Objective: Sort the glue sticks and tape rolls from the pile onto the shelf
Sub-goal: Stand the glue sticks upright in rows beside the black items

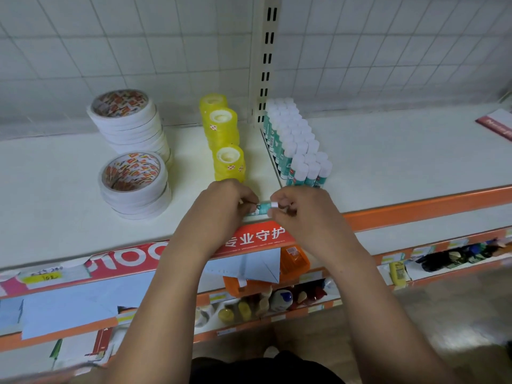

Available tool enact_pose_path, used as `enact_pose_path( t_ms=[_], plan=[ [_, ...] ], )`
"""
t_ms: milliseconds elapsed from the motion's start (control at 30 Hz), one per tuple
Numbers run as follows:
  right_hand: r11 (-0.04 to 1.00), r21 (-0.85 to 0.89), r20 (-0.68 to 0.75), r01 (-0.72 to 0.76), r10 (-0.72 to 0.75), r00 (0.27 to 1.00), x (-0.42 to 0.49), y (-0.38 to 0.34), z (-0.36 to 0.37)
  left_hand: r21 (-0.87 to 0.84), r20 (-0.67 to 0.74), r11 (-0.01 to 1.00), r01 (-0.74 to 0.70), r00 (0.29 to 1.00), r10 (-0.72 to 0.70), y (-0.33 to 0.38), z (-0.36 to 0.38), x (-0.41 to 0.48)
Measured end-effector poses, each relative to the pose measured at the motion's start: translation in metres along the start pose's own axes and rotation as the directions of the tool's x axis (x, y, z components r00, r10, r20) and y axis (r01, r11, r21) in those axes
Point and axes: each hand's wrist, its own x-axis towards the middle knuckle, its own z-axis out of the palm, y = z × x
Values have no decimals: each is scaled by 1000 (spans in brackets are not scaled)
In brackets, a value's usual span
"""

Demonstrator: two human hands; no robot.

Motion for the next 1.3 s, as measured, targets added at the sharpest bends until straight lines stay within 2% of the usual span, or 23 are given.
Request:
enact_pose_path(
  t_ms=[267, 433, 567, 733, 900, 1000, 1133, 1300],
  plan=[
    [996, 86, -138, -27, 39, 990, -2, 10, -7, -72, -7, 993, -94, 996, 94, 10, 4, 11],
    [999, -24, -105, 42, -44, 994, -9, 22, -14, -38, -45, 984, -173, 984, 171, 29, 11, 17],
    [994, -101, -143, 49, -63, 988, -8, 32, -17, -22, -58, 975, -220, 974, 218, 42, 16, 20],
    [999, 1, -124, 50, -49, 991, -12, 49, -21, -68, -141, 966, -249, 961, 238, 49, 24, 23],
    [999, 39, -161, -12, 18, 987, -11, 69, -27, -111, -288, 978, -174, 948, 136, 47, 29, 25],
    [999, 46, -185, -20, 29, 982, -7, 73, -26, -59, -219, 991, -119, 970, 104, 51, 38, 25],
    [999, 37, -227, -37, 44, 973, 2, 74, -21, 21, -126, 1000, 14, 992, -11, 59, 55, 27],
    [998, 53, -250, -45, 57, 966, 6, 79, -17, 27, -144, 994, 107, 984, -102, 65, 67, 30]
  ],
)
